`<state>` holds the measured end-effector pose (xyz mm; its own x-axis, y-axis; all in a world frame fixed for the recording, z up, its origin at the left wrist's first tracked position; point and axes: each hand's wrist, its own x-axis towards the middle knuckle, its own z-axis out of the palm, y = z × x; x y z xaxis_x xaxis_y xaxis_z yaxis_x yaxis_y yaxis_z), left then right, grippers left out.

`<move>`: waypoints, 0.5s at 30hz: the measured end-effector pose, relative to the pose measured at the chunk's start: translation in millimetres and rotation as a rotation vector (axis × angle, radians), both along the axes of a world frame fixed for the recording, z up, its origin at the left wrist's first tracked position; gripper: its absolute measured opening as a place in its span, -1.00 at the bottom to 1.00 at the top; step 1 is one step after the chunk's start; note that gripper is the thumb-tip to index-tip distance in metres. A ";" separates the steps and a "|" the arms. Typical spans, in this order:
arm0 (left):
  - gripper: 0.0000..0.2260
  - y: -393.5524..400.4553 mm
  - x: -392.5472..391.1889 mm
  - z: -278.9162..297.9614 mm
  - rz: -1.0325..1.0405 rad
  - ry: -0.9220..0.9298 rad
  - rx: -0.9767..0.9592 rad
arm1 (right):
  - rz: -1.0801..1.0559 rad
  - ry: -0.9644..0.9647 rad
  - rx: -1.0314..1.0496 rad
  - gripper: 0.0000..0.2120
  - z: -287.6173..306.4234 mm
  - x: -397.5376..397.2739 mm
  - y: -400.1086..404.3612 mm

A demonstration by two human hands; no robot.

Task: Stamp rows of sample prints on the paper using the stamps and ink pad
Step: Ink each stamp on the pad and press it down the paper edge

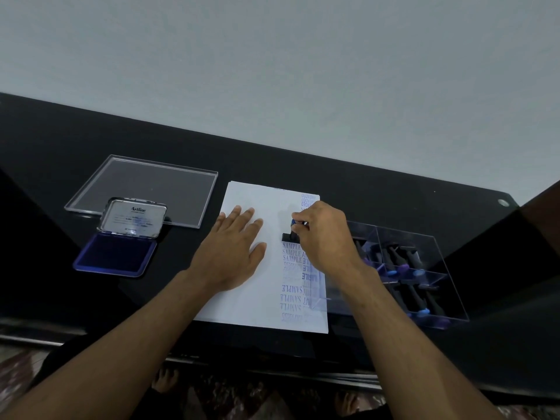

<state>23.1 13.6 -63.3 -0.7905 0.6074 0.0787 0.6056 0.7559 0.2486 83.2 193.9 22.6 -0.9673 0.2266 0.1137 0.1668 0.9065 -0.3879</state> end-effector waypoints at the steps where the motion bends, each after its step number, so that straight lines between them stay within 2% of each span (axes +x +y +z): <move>1: -0.31 -0.1 0.0 -0.3 -0.001 0.001 -0.001 | 0.004 -0.002 0.005 -0.81 -0.6 -0.6 0.3; 10: -0.33 0.5 0.5 0.7 0.007 -0.014 -0.001 | 0.002 -0.048 0.022 -0.81 -3.0 -3.6 0.1; 15: -0.25 -0.9 0.7 -0.8 0.000 0.001 0.009 | 0.000 -0.098 0.040 -0.88 -2.4 -6.8 0.7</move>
